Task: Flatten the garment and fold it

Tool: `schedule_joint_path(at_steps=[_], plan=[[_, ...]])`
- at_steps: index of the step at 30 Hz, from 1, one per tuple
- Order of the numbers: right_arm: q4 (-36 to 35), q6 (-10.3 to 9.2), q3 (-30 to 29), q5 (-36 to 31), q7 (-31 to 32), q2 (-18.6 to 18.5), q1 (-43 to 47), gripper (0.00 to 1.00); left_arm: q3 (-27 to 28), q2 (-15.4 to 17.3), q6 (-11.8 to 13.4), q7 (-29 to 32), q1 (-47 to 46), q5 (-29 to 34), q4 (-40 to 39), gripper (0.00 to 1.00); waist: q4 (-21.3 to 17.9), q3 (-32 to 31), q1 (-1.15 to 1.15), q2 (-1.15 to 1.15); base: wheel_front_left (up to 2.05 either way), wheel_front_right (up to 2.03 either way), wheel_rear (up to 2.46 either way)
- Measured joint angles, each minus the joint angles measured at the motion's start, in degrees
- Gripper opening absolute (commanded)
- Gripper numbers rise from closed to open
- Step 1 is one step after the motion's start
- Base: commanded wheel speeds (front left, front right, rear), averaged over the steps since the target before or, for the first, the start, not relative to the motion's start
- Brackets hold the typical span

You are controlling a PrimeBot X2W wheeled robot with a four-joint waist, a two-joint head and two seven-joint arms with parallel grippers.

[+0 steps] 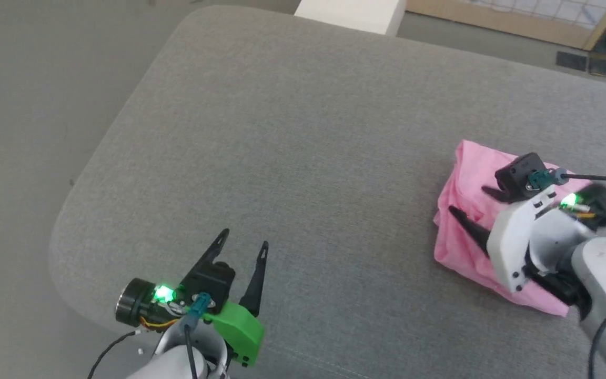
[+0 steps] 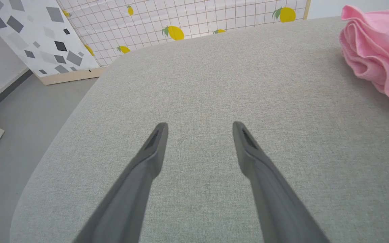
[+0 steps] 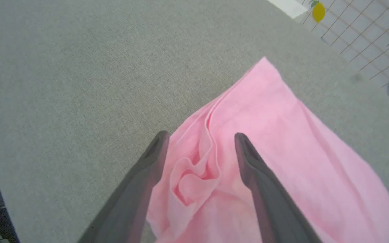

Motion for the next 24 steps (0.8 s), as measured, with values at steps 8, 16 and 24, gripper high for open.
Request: schedule_joint_path(at_steps=[8, 16, 24], plan=[[-3.63, 0.02, 2.52, -3.08, -15.27, -9.72, -4.75, 1.0, 2.79, 1.63, 0.46, -0.7, 0.03, -1.71, -0.62, 1.0, -4.55, -2.45, 0.0, 0.0, 0.0, 0.0, 0.0], [-4.22, 0.02, -9.12, -6.16, -27.36, -12.87, -0.43, 1.0, 5.41, 3.86, 2.05, -1.53, 1.1, -3.75, -2.13, 1.0, -9.6, -4.38, 0.0, 0.0, 0.0, 0.0, 0.0], [-9.84, 0.01, -25.42, -9.4, -30.16, -4.24, 15.78, 1.0, 6.1, 5.58, 2.97, -1.97, 4.17, -4.43, -3.88, 1.0, -13.4, -5.84, 0.0, 0.0, 0.0, 0.0, 0.0]])
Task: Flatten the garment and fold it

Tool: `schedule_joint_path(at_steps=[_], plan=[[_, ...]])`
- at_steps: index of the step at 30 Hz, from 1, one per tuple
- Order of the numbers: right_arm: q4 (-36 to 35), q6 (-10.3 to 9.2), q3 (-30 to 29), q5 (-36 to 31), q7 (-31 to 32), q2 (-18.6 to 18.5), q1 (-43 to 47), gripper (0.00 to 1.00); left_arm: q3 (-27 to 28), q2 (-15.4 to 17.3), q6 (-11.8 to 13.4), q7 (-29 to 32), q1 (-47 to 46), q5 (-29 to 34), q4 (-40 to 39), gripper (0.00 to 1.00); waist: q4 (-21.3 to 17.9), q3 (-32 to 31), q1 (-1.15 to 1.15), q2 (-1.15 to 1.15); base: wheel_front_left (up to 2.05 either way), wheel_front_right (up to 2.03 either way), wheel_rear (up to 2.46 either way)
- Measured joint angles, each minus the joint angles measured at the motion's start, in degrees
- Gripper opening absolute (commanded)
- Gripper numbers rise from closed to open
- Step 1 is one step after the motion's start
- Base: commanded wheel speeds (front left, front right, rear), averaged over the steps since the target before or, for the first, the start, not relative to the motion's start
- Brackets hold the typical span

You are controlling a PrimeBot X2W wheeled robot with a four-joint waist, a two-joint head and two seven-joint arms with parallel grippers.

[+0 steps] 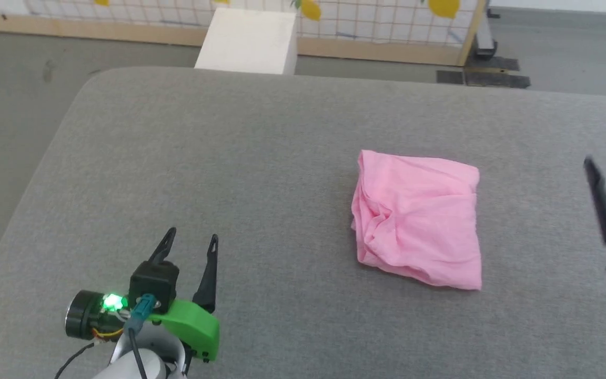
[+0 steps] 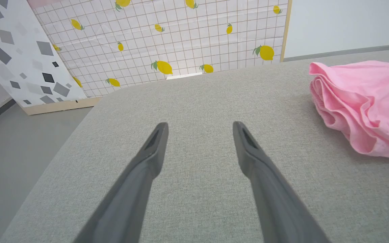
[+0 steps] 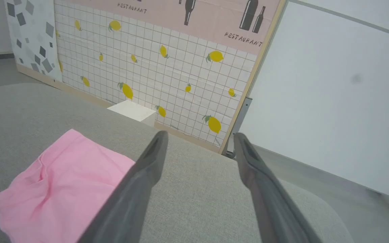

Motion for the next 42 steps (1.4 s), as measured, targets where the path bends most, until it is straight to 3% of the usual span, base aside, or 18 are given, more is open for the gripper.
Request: schedule_joint_path(at_steps=[5, 9, 12, 16, 24, 30, 34, 38, 42], plan=[[-5.34, -0.01, -7.2, -3.44, 0.18, 10.45, 10.1, 1.0, 0.3, 0.3, 0.07, -0.49, 0.83, -0.47, -0.31, 1.0, -0.92, -0.9, 0.0, 0.0, 0.0, 0.0, 0.0], [-8.22, -0.01, -9.39, -6.64, -0.27, 17.23, 15.39, 1.0, 0.26, 0.37, 0.03, -0.69, 1.24, -0.46, -0.14, 1.0, -0.84, -1.07, 0.0, 0.0, 0.0, 0.0, 0.0], [-9.76, -0.01, -9.59, -8.45, -0.77, 20.36, 17.07, 1.0, 0.29, 0.42, 0.03, -1.4, 1.24, 0.41, -0.3, 1.0, -0.82, -0.83, 0.0, 0.0, 0.0, 0.0, 0.0], [-11.17, -0.01, -9.33, -9.48, -1.19, 21.89, 17.62, 1.0, 0.85, 0.4, 0.38, -1.86, 1.31, 1.33, -0.74, 1.0, -0.76, -0.34, 0.0, 0.0, 0.0, 0.0, 0.0], [-12.66, -0.01, -8.79, -9.77, -0.64, 21.56, 17.74, 1.0, 1.45, 0.14, 0.19, -2.24, 1.76, 3.67, -1.6, 1.0, -0.17, 0.42, 0.0, 0.0, 0.0, 0.0, 0.0], [-13.76, -0.01, -6.27, -6.55, 4.67, 17.55, 17.47, 1.0, 2.15, -0.9, -0.48, -2.32, 1.73, 5.16, -2.85, 1.0, 0.74, 2.11, 0.0, 0.0, 0.0, 0.0, 0.0], [-14.69, -0.01, -4.07, 0.82, 13.34, 13.3, 14.05, 1.0, 3.97, -2.15, -1.01, -2.41, 1.65, 7.62, -3.94, 1.0, 1.7, 4.09, 0.0, 0.0, 0.0, 0.0, 0.0], [-13.24, -0.01, -4.04, 8.93, 25.81, 9.64, 8.73, 1.0, 5.94, -3.52, -2.1, -2.48, 1.65, 9.54, -4.97, 1.0, 3.04, 6.26, 0.0, 0.0, 0.0, 0.0, 0.0], [-9.4, -0.02, -4.22, 14.56, 37.96, 7.84, 3.2, 1.0, 7.51, -5.5, -4.07, -2.48, 1.65, 11.56, -5.0, 1.0, 4.79, 8.35, 0.0, 0.0, 0.0, 0.0, 0.0]])
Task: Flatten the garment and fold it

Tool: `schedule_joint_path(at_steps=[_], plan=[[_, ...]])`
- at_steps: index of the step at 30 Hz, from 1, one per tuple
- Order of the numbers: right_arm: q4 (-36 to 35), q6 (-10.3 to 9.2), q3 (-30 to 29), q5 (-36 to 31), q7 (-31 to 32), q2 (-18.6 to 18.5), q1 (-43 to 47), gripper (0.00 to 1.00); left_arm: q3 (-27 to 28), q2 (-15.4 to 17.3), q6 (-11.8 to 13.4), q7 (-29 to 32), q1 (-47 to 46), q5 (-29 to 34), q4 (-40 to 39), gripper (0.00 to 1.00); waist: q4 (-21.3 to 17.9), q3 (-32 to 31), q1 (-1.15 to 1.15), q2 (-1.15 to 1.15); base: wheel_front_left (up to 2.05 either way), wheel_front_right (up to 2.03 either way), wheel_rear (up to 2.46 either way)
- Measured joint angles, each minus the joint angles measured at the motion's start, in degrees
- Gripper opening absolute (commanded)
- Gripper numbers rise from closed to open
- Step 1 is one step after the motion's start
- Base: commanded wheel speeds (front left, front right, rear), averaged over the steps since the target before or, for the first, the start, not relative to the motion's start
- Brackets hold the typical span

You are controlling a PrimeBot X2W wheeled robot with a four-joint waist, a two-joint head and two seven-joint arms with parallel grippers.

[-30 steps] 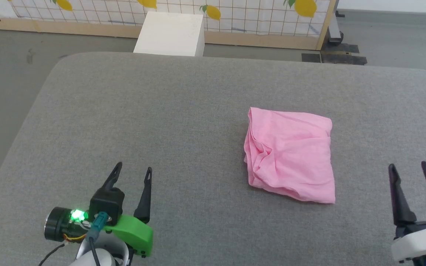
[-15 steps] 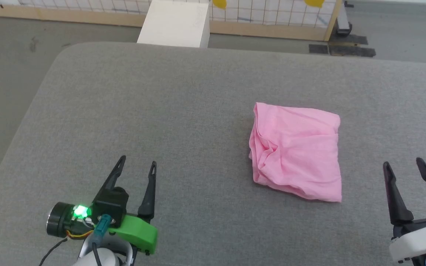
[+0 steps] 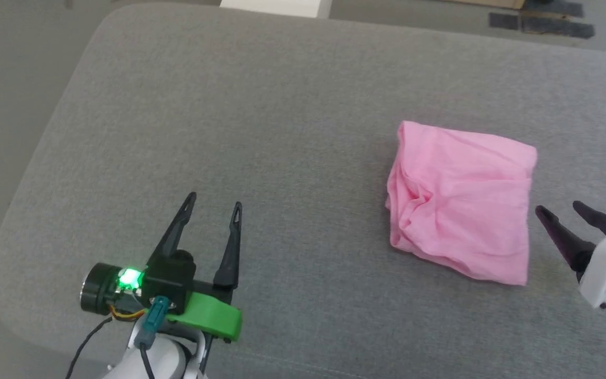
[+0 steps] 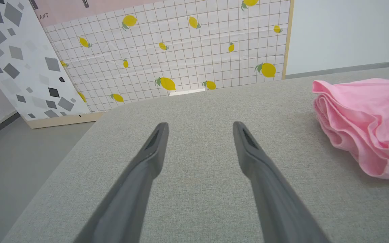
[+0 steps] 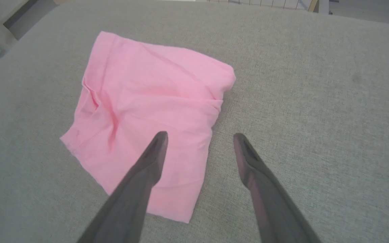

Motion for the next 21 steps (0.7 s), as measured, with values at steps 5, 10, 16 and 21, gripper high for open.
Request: schedule_joint_path(at_steps=[5, 10, 16, 21], plan=[[6.1, 0.01, -2.04, 1.63, 9.95, 0.56, -7.01, 1.0, 1.24, -2.53, -2.49, 0.0, -0.04, 1.54, 0.86, 1.0, 2.46, 2.49, 0.0, 0.0, 0.0, 0.0, 0.0], [11.77, 0.0, -4.13, 1.01, 17.94, 3.59, -11.67, 1.0, 1.82, -4.57, -4.82, -0.01, -0.39, 3.31, 2.52, 1.0, 4.8, 4.62, 0.0, 0.0, 0.0, 0.0, 0.0], [13.84, 0.01, -4.39, -2.61, 21.12, 4.68, -12.79, 0.9, 2.69, -6.94, -6.83, 0.0, -0.64, 4.19, 4.35, 1.0, 7.45, 6.78, 0.0, 0.0, 0.0, 0.0, 0.0], [13.92, 0.01, -5.11, -4.7, 20.09, 4.32, -12.84, 0.0, 3.79, -8.51, -8.1, 0.0, -0.63, 5.56, 5.63, 1.0, 9.11, 7.83, 0.0, 0.0, 0.0, 0.0, 0.0]])
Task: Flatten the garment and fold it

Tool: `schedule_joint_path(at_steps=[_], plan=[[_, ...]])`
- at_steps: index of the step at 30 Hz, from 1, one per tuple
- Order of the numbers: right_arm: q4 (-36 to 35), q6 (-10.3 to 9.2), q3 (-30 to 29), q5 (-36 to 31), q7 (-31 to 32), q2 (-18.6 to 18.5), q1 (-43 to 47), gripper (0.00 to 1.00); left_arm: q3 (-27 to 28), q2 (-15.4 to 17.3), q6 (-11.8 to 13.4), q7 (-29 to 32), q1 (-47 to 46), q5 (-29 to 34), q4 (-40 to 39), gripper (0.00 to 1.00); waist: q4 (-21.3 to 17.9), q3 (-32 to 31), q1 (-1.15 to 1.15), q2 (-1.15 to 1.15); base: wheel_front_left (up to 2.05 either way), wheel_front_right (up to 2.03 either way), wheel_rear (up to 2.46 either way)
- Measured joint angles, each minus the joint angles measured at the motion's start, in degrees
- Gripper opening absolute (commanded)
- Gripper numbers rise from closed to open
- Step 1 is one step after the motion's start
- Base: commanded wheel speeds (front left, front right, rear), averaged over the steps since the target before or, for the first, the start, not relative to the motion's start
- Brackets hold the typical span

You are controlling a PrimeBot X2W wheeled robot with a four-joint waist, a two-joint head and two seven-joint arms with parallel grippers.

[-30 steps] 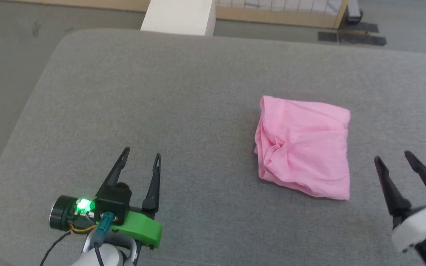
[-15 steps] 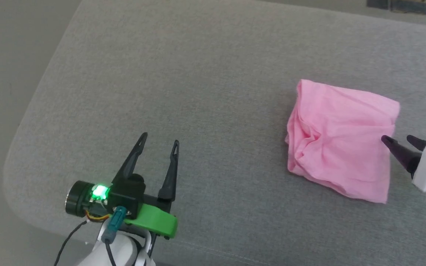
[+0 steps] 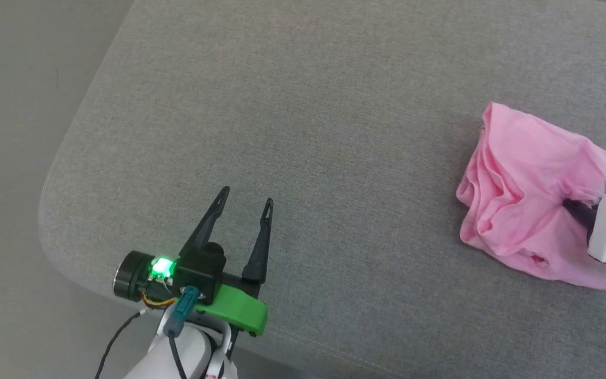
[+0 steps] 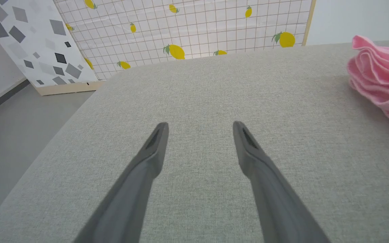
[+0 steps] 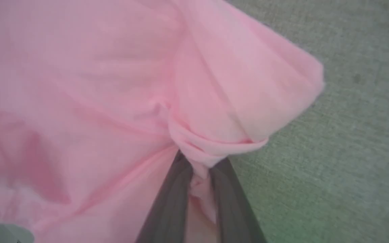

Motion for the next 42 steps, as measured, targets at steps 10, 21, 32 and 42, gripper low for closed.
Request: schedule_joint_path(at_steps=[10, 21, 32, 42], plan=[[-2.44, -0.01, 8.42, 1.62, -2.72, -4.44, 0.07, 0.0, 1.85, -0.58, -2.05, 0.0, 0.76, 0.66, 1.82, 1.0, -2.36, -2.27, 0.0, 0.0, 0.0, 0.0, 0.0], [-7.43, 0.0, 20.63, 6.6, -0.81, -25.28, -4.39, 0.0, 4.12, 0.16, -3.08, 0.0, 2.36, 1.12, -0.46, 1.0, -10.73, -3.05, 0.0, 0.0, 0.0, 0.0, 0.0], [4.87, 0.01, 15.18, 5.38, -10.78, -35.65, -4.81, 0.0, 5.59, 0.02, -4.46, -0.01, 2.03, 2.18, -3.32, 1.0, -14.33, 3.07, 0.0, 0.0, 0.0, 0.0, 0.0], [19.98, 0.01, 5.36, -0.71, -21.06, -41.58, -2.29, 0.0, 6.51, -0.37, -5.73, 0.0, 1.35, 4.09, -4.93, 1.0, -13.41, 9.57, 0.0, 0.0, 0.0, 0.0, 0.0]])
